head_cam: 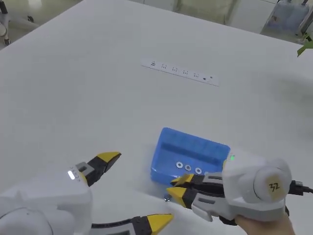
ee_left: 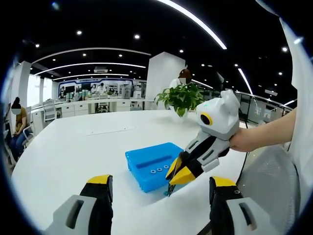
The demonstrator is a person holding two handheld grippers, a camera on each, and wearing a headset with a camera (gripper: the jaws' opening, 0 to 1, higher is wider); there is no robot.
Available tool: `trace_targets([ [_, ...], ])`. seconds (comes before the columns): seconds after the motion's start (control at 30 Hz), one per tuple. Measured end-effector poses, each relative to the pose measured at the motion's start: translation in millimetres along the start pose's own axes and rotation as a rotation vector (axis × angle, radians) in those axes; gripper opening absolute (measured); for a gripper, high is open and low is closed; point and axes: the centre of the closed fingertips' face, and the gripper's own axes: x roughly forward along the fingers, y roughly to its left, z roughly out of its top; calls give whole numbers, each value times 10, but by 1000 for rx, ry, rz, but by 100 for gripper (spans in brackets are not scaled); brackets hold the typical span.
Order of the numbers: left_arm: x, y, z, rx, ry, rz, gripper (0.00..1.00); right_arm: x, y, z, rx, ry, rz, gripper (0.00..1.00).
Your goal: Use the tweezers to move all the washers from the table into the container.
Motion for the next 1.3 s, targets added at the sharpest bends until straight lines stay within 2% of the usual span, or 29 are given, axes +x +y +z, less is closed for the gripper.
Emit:
trace_targets([
  [0.33,-4,0,1,1,0,0,82,24,49,12,-60,12,22,2],
  [0.53,-7,3,-1,3,1,2,82,-32,37,29,4,-14,17,2],
  [0.9,-4,-17,23,-2,-10,-8,83,-151,90,199,8,-67,29,2],
  [1.1,-1,-24,16,-2,-7,-11,83,-233,0,405,22,-126,0,2],
  [1.3,0,-23,12,0,-6,-11,83,-269,-133,520,35,-153,-26,2],
])
